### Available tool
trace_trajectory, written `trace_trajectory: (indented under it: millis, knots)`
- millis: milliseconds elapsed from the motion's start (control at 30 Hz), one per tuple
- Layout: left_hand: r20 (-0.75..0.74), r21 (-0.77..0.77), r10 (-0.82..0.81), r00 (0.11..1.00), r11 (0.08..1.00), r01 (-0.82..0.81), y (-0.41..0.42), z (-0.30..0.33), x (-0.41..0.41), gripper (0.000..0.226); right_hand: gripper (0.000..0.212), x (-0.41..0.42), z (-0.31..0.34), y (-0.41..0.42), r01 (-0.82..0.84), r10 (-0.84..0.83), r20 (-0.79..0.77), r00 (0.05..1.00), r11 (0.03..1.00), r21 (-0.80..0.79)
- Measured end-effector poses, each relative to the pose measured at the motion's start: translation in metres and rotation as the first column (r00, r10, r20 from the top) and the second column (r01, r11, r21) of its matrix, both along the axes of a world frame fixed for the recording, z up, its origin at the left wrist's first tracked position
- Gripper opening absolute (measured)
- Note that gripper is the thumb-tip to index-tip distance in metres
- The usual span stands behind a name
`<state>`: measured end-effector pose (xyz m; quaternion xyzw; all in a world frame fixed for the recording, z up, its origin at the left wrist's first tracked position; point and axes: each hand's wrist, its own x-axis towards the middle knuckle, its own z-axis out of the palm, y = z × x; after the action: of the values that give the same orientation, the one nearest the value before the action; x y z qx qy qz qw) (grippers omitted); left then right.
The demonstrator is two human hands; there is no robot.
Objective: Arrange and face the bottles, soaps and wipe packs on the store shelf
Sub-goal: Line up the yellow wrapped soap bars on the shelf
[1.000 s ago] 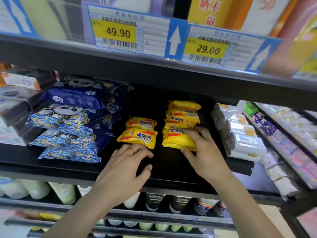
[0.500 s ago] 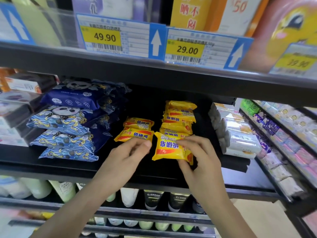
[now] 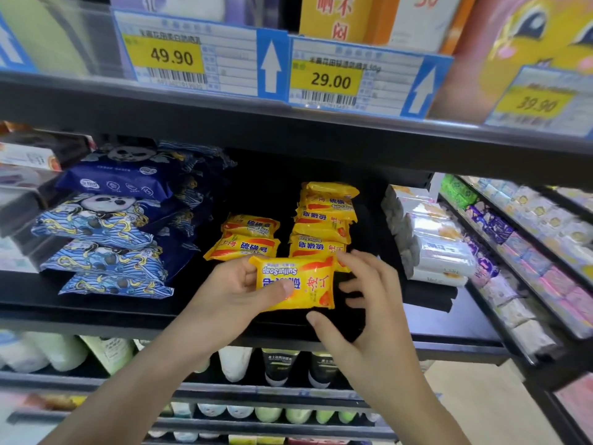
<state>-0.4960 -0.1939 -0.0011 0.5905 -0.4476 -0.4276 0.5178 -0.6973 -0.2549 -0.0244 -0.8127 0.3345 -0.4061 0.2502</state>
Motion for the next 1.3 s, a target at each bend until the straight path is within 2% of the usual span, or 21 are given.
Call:
trace_trajectory:
  millis: [67,133,200,267,333,400,533,800,900,1000,1100,1300]
  knots:
    - [-0.006,-0.032,-0.002,1.000,0.999,0.002,-0.001,-0.001,0.003,0.027,0.063,-0.002,0.006,0.002,0.048,-0.061,0.097,0.993,0.989,0.140]
    - [-0.013,-0.064,0.008,1.000,0.998,-0.008,-0.001,-0.002,0.005,0.030,0.050,-0.002,0.017,0.002,0.049,-0.127,0.190,0.974,0.929,0.367]
    - [0.006,-0.104,0.015,1.000,0.994,-0.014,0.000,-0.002,0.006,0.032,0.049,0.000,0.029,0.000,-0.011,-0.147,0.207,0.967,0.790,0.613]
    - [0.043,-0.146,0.029,0.999,0.989,-0.023,0.001,-0.003,0.005,0.031,0.056,0.002,0.039,-0.003,-0.100,-0.110,0.211,0.971,0.616,0.781]
    - [0.094,-0.178,0.034,0.995,0.984,-0.017,0.004,-0.003,0.003,0.028,0.064,0.005,0.045,-0.004,-0.182,-0.054,0.234,0.971,0.472,0.863]
    - [0.174,-0.201,0.035,0.984,0.980,0.001,0.006,-0.005,0.002,0.029,0.068,0.009,0.046,-0.004,-0.231,-0.009,0.253,0.967,0.379,0.896]
    - [0.262,-0.267,0.068,0.963,0.964,0.005,0.011,-0.008,-0.002,0.031,0.071,0.016,0.046,-0.006,-0.304,0.024,0.311,0.950,0.299,0.905]
    - [0.383,-0.343,0.122,0.916,0.939,0.018,0.015,-0.014,-0.004,0.049,0.035,0.022,0.043,-0.011,-0.324,-0.027,0.345,0.938,0.280,0.904]
    - [0.406,-0.314,0.147,0.902,0.949,-0.013,0.017,-0.020,0.001,0.069,0.032,0.020,0.041,-0.011,-0.319,-0.070,0.353,0.933,0.296,0.900]
    - [0.384,-0.292,0.158,0.910,0.955,-0.043,0.017,-0.026,0.007,0.076,0.034,0.017,0.039,-0.011,-0.306,-0.099,0.355,0.929,0.332,0.892]
    - [0.270,-0.254,0.170,0.948,0.962,-0.100,0.017,-0.024,0.010,0.069,0.038,0.014,0.039,-0.011,-0.296,-0.099,0.357,0.929,0.380,0.876]
    - [0.027,-0.108,0.200,0.980,0.975,-0.196,0.015,-0.014,0.006,0.030,0.030,0.010,0.039,-0.005,-0.276,-0.001,0.329,0.944,0.540,0.795]
